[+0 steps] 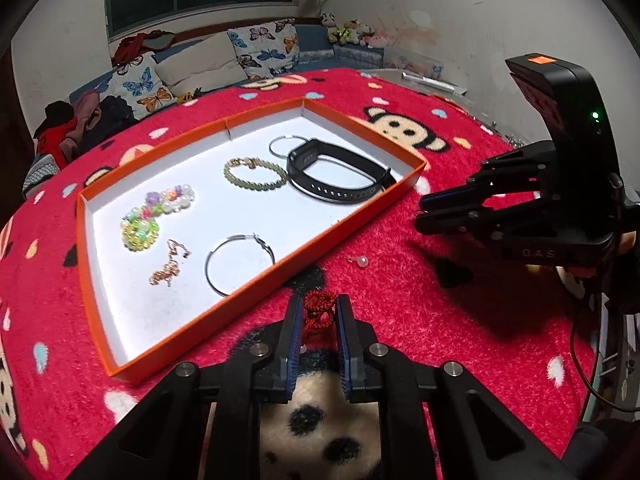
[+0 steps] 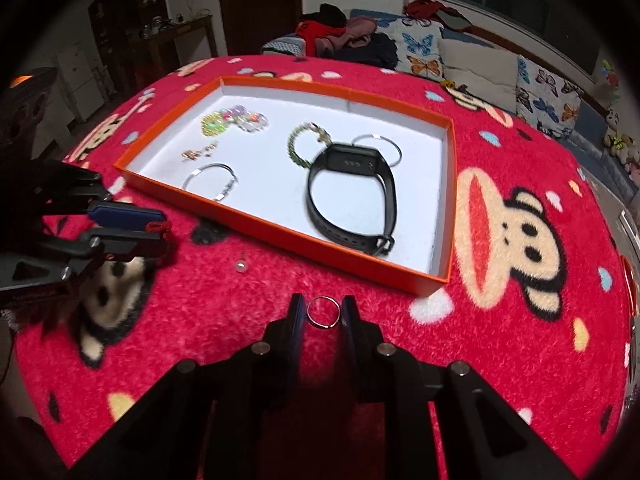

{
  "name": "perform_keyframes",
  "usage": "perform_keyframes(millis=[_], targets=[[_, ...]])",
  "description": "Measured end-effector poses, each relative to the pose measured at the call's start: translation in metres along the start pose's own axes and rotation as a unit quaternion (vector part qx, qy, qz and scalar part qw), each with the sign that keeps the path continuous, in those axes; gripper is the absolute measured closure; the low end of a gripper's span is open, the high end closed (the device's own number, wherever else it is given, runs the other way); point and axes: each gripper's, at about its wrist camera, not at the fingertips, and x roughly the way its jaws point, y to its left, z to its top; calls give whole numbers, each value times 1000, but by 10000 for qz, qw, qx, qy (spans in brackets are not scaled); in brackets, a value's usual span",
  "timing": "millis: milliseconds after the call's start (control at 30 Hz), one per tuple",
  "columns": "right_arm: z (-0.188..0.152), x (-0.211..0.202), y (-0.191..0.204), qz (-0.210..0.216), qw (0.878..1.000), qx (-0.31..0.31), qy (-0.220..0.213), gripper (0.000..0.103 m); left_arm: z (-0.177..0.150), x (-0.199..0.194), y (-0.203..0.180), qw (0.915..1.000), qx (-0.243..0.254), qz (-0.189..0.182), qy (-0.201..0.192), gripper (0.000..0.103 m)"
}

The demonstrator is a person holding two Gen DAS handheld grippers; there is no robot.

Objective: Organize jewelry
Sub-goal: 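Carry the red tassel earring and the silver ring over the tray with both tools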

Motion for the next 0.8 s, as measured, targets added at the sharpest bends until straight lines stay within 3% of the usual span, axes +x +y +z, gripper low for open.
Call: perform_keyframes(millis=[300,533,800], targets=[[41,-17,5,273,9982,-52,-526,82,27,-33,36,9977,-361,401,-413,86],[67,16,11,625,9972,20,-422,82,33,-15,80,9956,-765,537,-69,86],[66,44,18,754,9971,7,-93,82,24,-1,91,9950,-854,505,116,85]])
